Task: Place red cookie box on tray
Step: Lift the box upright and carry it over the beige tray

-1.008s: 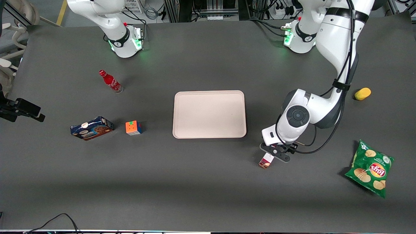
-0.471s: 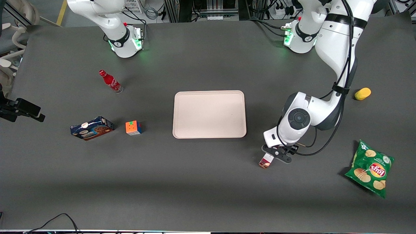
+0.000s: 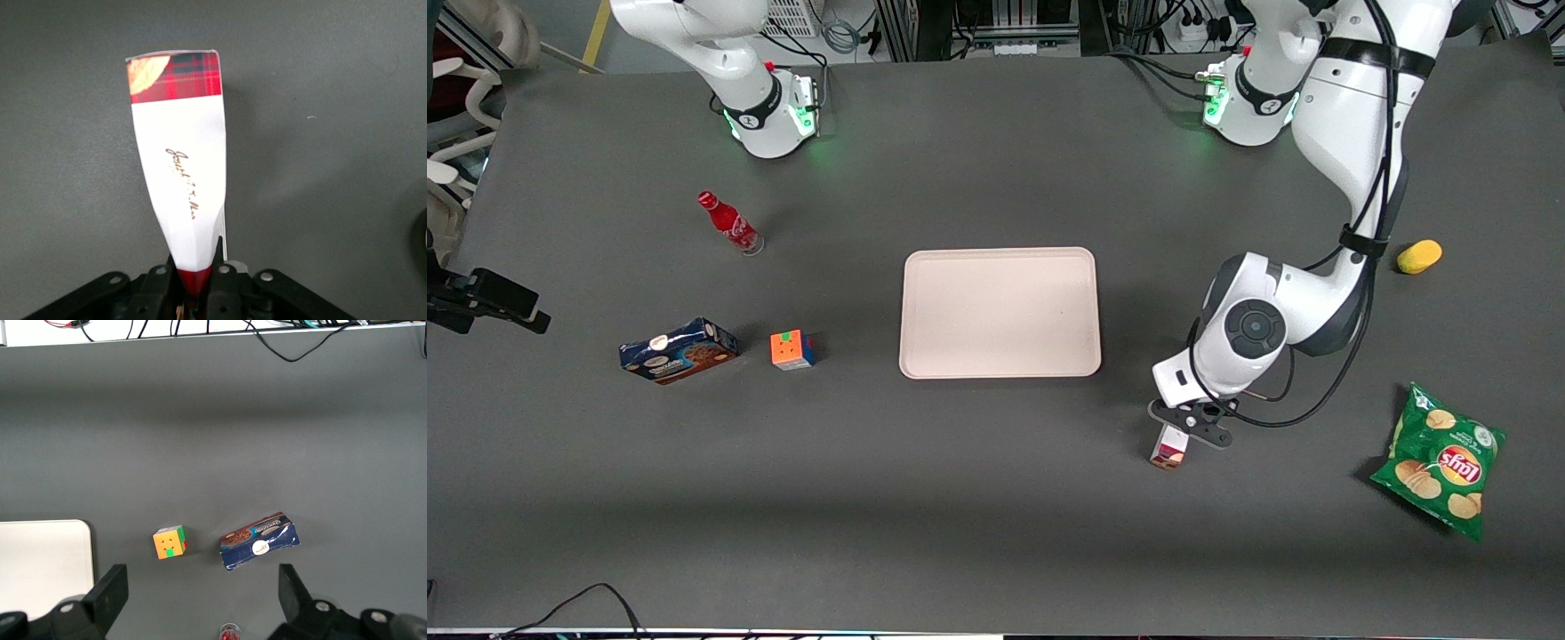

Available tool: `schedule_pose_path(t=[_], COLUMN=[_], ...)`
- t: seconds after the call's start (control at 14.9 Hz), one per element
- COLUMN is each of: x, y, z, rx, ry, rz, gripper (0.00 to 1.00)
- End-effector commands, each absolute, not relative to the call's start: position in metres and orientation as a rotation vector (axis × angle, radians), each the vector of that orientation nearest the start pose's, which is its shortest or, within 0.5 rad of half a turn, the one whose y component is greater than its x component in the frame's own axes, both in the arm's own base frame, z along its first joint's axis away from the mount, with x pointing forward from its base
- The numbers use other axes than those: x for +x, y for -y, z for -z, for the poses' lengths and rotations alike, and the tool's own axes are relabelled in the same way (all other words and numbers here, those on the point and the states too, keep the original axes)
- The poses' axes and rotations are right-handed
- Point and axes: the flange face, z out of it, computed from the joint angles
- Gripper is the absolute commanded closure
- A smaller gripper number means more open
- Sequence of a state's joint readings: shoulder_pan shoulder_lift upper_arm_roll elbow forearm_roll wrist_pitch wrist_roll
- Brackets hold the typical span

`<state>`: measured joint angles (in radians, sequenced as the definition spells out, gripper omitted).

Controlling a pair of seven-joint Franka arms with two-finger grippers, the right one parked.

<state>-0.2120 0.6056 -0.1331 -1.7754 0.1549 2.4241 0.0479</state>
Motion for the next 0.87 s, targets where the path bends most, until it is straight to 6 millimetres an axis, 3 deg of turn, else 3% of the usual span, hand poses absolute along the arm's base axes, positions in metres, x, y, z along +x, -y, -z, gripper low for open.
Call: schedule_pose_path(t=[0.0,0.27,0.54,0.74,0.81], x=[0.632,0.640,0.642,0.626,0.617], y=[0.209,0.203,0.203,0.215,0.234], z=[-0.259,-0.358,-0.448,-0.497,-0.504], rx=[-3.048,-3.043,-3.202,-3.263,-3.279], ry=[-0.674,-0.617,-0.490,-0.294,-0.233], rz=[0.117,0.096,-0.089,-0.033,-0.035], gripper=[1.00,1.00,1.00,1.00,1.00])
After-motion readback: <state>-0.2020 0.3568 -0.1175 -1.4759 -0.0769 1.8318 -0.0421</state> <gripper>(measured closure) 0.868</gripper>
